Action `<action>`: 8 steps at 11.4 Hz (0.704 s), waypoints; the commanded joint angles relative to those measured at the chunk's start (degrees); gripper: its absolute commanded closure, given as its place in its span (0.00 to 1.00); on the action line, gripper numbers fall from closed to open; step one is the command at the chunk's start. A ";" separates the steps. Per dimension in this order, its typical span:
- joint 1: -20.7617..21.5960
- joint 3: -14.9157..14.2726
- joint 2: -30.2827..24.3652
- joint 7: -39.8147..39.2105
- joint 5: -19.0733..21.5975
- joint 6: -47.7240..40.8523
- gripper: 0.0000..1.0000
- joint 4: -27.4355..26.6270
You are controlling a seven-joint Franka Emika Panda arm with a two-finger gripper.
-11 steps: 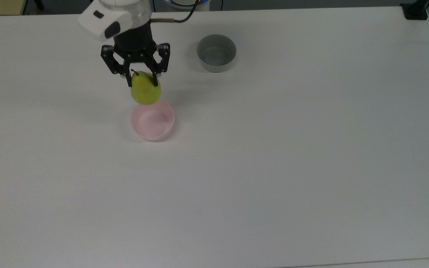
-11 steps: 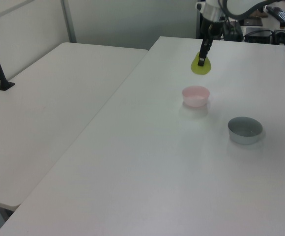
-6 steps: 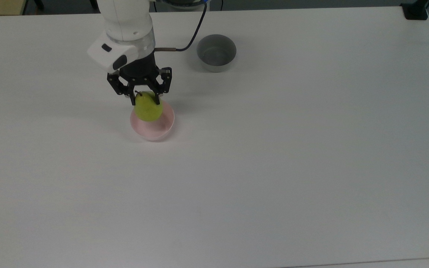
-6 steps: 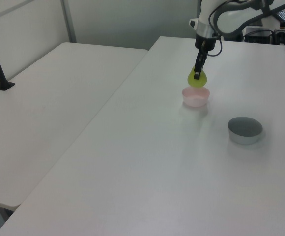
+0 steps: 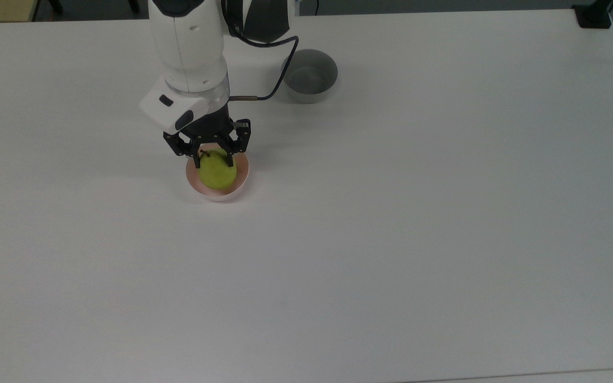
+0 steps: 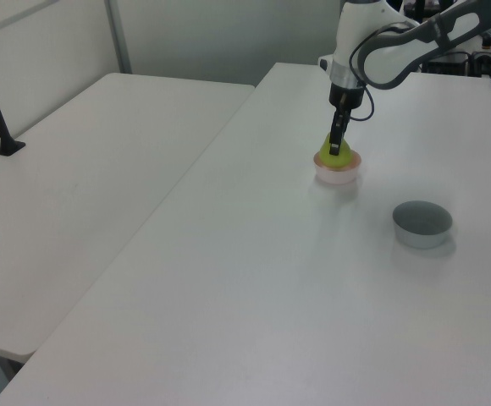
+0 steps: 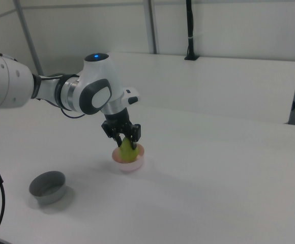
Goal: Place the pear in the bowl
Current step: 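Lower the pear into the pink bowl and open the gripper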
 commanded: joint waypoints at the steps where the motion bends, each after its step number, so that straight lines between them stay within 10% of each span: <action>1: 1.48 -0.79 1.47 1.21 -1.17 2.86 0.78 -0.27; 2: 1.57 -0.79 1.39 1.38 -1.08 2.77 0.66 -0.35; 4: 1.40 -0.79 1.47 1.99 -1.08 2.68 0.00 -0.18; 8: 1.04 -0.79 0.43 3.40 -1.00 1.81 0.00 0.17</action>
